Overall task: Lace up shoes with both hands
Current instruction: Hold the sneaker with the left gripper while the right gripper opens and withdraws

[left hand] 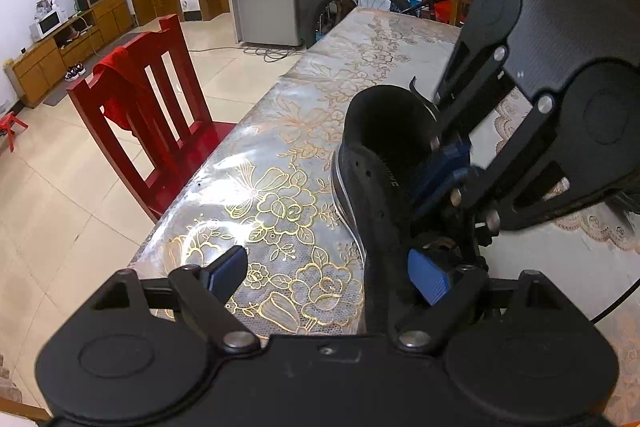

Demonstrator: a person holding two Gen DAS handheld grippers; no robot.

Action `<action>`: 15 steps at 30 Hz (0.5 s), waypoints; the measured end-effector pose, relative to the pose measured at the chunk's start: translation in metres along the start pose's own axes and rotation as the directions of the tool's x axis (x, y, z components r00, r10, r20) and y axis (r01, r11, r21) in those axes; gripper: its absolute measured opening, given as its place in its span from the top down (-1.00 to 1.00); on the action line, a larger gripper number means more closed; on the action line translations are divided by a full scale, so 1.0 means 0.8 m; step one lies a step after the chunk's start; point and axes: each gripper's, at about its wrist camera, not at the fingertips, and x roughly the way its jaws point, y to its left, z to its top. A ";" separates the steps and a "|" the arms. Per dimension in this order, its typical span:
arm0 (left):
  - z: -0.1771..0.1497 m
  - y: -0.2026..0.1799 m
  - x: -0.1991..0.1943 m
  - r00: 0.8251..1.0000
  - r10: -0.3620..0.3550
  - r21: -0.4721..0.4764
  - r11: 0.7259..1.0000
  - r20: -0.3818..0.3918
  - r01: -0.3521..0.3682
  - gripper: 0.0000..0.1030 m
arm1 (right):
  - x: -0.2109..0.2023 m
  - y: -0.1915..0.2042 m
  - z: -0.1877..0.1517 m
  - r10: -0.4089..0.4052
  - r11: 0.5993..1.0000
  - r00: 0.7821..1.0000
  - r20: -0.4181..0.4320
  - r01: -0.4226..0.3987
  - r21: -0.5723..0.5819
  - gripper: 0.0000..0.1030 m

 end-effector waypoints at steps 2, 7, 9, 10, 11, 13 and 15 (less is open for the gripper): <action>0.000 0.001 -0.001 1.000 -0.001 -0.001 1.000 0.000 0.001 -0.68 | -0.003 0.003 -0.003 -0.006 1.000 1.000 0.028 0.006 -0.008 0.91; 0.000 0.001 -0.005 1.000 -0.004 0.014 1.000 0.014 0.004 -0.65 | -0.010 0.011 -0.011 -0.019 0.999 0.995 0.100 0.022 -0.028 0.92; -0.001 0.001 -0.007 1.000 -0.012 0.020 1.000 0.023 0.012 -0.64 | -0.012 0.014 -0.014 -0.024 0.999 0.991 0.128 0.029 -0.035 0.92; -0.002 0.001 -0.008 0.999 -0.018 0.023 1.000 0.027 0.017 -0.61 | -0.014 0.015 -0.015 -0.026 0.999 0.989 0.142 0.032 -0.039 0.92; -0.002 0.002 -0.010 0.999 -0.023 0.026 0.999 0.030 0.022 -0.56 | -0.015 0.017 -0.017 -0.029 0.998 0.987 0.156 0.036 -0.042 0.92; -0.003 0.004 -0.012 0.999 -0.036 0.028 0.999 0.034 0.035 -0.49 | -0.016 0.020 -0.020 -0.029 0.998 0.984 0.175 0.038 -0.048 0.91; -0.002 0.012 -0.012 0.997 -0.065 0.002 0.998 0.033 0.065 -0.31 | -0.019 0.025 -0.022 -0.041 0.997 0.984 0.173 0.052 -0.060 0.86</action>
